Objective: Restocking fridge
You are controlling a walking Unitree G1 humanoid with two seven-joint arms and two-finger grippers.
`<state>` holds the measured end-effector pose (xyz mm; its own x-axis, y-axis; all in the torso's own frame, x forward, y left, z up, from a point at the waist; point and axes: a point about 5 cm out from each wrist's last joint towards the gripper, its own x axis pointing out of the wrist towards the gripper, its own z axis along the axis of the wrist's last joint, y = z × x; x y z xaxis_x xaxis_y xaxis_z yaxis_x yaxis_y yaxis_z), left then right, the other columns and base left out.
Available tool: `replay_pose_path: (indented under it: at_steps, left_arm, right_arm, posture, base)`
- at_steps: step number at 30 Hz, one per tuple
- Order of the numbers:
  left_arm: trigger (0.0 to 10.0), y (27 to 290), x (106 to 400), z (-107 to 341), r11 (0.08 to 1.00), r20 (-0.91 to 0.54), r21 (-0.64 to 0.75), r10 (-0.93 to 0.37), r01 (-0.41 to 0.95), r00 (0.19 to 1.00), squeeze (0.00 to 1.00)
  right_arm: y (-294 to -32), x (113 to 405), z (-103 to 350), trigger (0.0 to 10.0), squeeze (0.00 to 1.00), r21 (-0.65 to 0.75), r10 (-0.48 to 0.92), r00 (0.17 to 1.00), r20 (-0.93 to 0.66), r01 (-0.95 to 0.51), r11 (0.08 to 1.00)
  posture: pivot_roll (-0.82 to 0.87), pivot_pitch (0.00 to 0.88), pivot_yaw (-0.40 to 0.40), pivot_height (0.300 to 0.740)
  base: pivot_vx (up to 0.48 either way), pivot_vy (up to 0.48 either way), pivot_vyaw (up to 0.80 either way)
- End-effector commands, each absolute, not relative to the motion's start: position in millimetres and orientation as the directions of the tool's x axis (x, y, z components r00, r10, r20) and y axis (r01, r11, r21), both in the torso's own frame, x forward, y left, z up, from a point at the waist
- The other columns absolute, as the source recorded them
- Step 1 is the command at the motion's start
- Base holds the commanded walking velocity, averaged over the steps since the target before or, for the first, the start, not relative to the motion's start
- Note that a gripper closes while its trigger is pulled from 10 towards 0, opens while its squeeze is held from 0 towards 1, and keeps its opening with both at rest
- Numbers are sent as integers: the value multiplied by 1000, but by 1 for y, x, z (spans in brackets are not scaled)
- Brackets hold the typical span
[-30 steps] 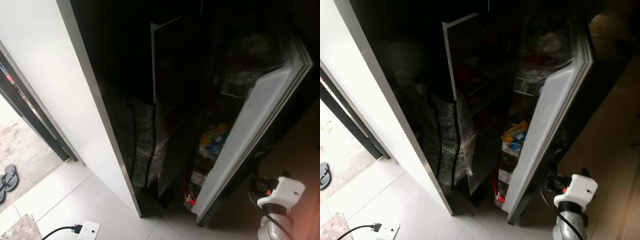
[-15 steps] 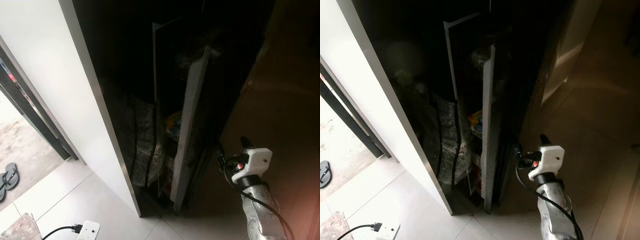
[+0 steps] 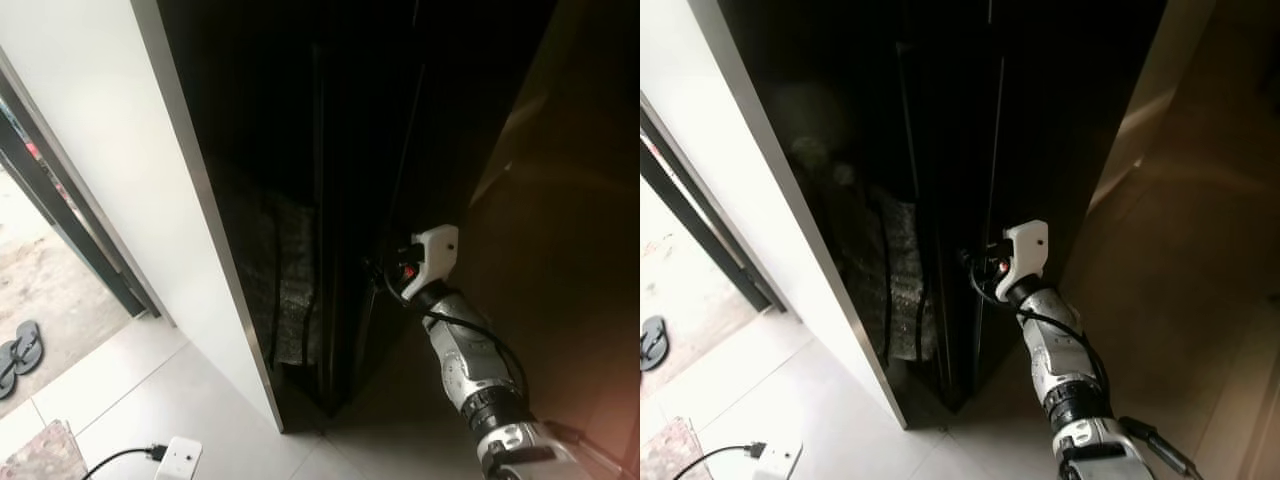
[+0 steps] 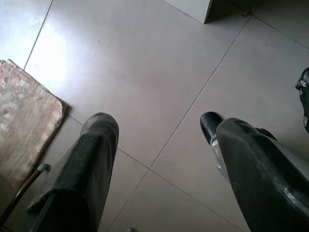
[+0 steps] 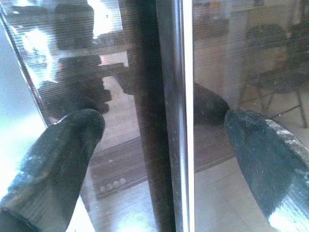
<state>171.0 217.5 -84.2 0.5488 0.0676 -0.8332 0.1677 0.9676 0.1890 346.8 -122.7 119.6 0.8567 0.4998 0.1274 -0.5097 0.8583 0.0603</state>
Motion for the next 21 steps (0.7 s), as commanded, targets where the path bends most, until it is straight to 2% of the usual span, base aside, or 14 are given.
replay_pose_path:
  at_steps: [1, 5, 9, 15, 19, 21]
  left_arm:
    - [10000, 220, 168, -85, 965, -841, 197, 76, 172, 536, 0]
    - [10000, 219, 168, -85, 965, -840, 197, 76, 172, 537, 0]
    - [10000, 219, 169, -85, 965, -840, 197, 74, 174, 537, 0]
    - [10000, 219, 169, -85, 963, -840, 197, 71, 182, 538, 0]
    - [10000, 218, 169, -85, 964, -840, 196, 70, 180, 539, 0]
    - [10000, 218, 169, -85, 964, -840, 194, 69, 179, 538, 0]
  right_arm:
    - [-104, 351, 130, 10000, 0, 42, 577, 803, 151, -588, 807]
    - [-83, 349, 131, 10000, 0, 42, 657, 737, 159, -670, 741]
    - [-78, 350, 134, 10000, 0, 47, 668, 724, 172, -683, 729]
    - [-76, 348, 132, 10000, 0, 36, 684, 711, 163, -697, 716]
    - [-82, 348, 129, 10000, 0, 44, 660, 732, 169, -675, 737]
    - [-94, 343, 123, 10000, 0, 49, 623, 763, 169, -638, 768]
  posture:
    - [-101, 1, 40, 740]
    - [-100, 0, 41, 740]
    - [-102, 0, 43, 740]
    - [-107, 0, 40, 740]
    - [-103, 3, 39, 740]
    - [-106, 7, 34, 740]
  base:
    - [0, 0, 0]
    - [0, 0, 0]
    - [0, 0, 0]
    - [0, 0, 0]
    - [0, 0, 0]
    - [0, 0, 0]
